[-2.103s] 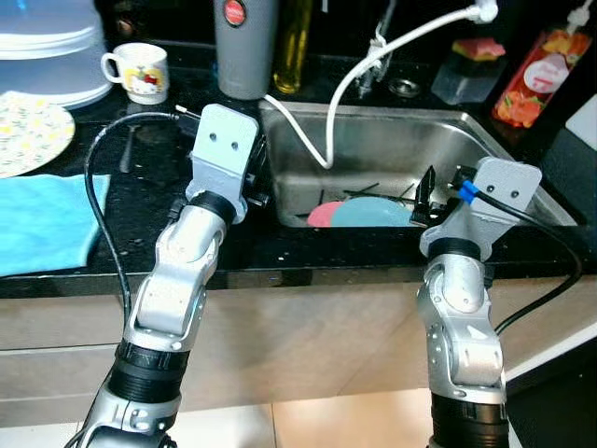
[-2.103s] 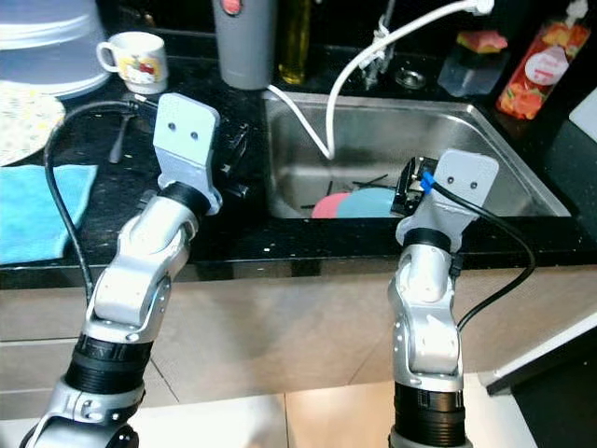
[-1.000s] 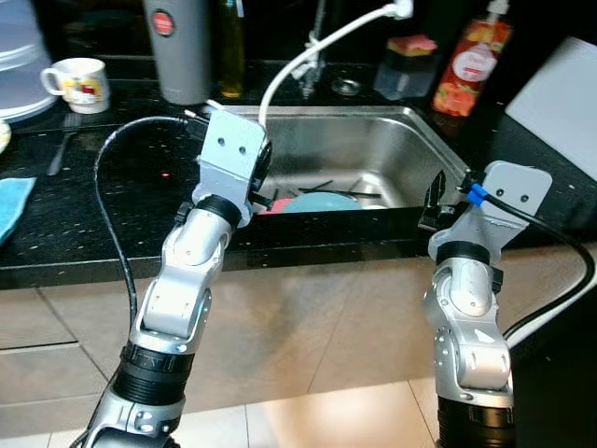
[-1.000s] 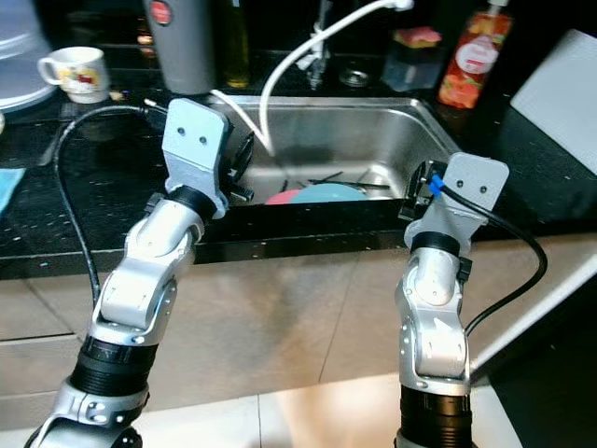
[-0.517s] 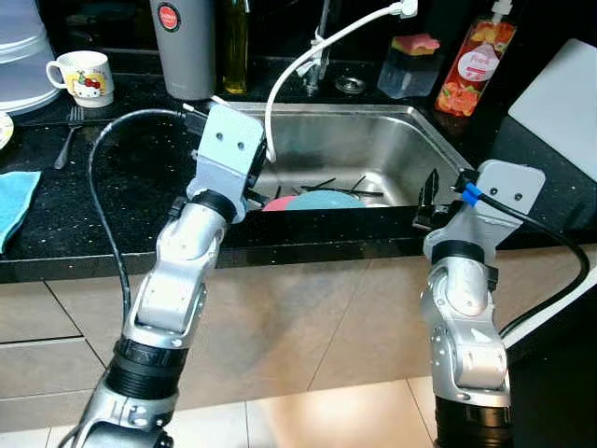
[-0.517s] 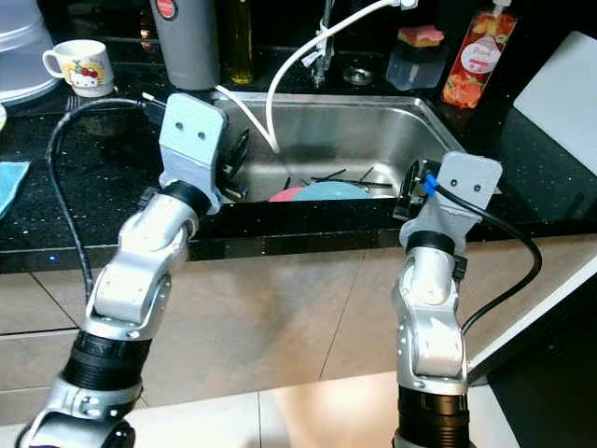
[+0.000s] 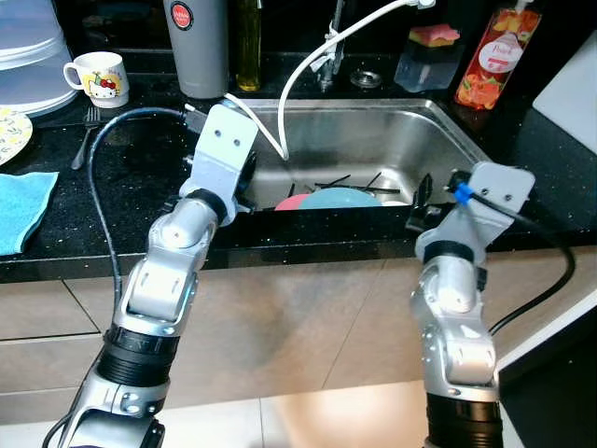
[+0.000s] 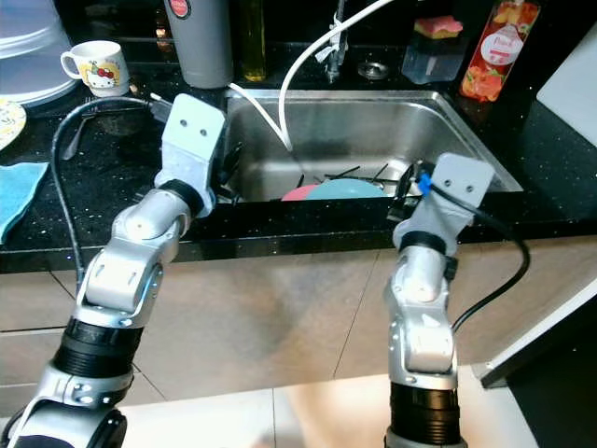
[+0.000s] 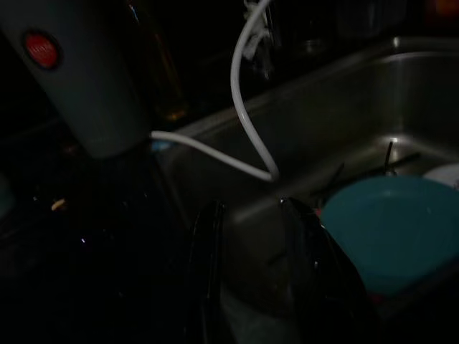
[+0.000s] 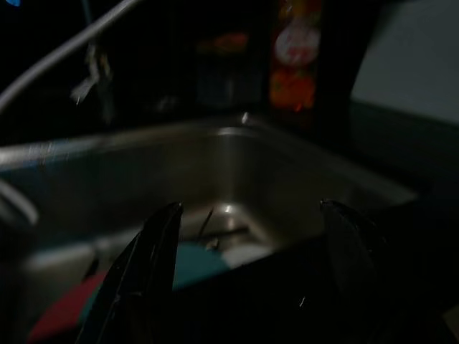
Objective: Kitchen organization
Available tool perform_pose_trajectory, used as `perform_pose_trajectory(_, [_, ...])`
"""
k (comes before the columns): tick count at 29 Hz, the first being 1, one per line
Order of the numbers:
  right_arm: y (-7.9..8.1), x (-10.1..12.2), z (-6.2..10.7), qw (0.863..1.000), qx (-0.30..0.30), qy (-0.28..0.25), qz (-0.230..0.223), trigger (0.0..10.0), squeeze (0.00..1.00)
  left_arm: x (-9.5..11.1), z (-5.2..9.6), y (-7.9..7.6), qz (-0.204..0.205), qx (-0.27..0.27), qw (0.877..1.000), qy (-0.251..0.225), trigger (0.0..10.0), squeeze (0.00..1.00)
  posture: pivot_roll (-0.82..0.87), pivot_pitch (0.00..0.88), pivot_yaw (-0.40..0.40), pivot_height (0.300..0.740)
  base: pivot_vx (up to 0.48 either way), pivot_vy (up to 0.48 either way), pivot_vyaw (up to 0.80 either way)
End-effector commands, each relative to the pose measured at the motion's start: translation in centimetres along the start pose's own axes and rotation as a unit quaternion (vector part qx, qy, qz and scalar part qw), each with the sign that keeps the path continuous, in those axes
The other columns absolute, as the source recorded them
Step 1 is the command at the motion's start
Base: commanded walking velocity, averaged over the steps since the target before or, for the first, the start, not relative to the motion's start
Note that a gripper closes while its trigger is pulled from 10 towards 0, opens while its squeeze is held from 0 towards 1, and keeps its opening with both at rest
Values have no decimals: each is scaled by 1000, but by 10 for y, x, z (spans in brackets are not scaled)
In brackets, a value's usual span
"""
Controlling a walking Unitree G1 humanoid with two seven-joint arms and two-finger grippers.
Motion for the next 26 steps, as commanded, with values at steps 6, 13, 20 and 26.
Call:
perform_pose_trajectory(6, [2,-13,6,999,14,30,21,10000,0,-1,-5,-7,-4,-22,1000,-9,10000,0,220,25,30,740,0,0,0])
perform_pose_trajectory(13, [-8,-12,1,999,-1,20,25,10000,0,7,-10,-8,-11,-32,999,-15,10000,0,213,0,41,740,0,0,0])
perform_pose_trajectory(20, [-7,-7,-2,999,9,12,28,10000,0,5,-14,-16,-3,-26,999,-23,10000,0,191,0,6,740,0,0,0])
perform_pose_trajectory(26, [4,0,-6,999,30,4,25,10000,0,6,-14,-9,2,-3,1000,-25,10000,0,182,0,-29,740,0,0,0])
Point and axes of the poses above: a point about 5 cm out from each wrist's last joint towards the gripper, its own z axis pointing back from the gripper into the wrist, its own x axis along the axis of the wrist's last joint, y = z × x, the point moved 2 cm from there along -z, pointing out of the wrist towards the gripper, and after that the axes turned 9 degrees about z, right-handed, at the moved point
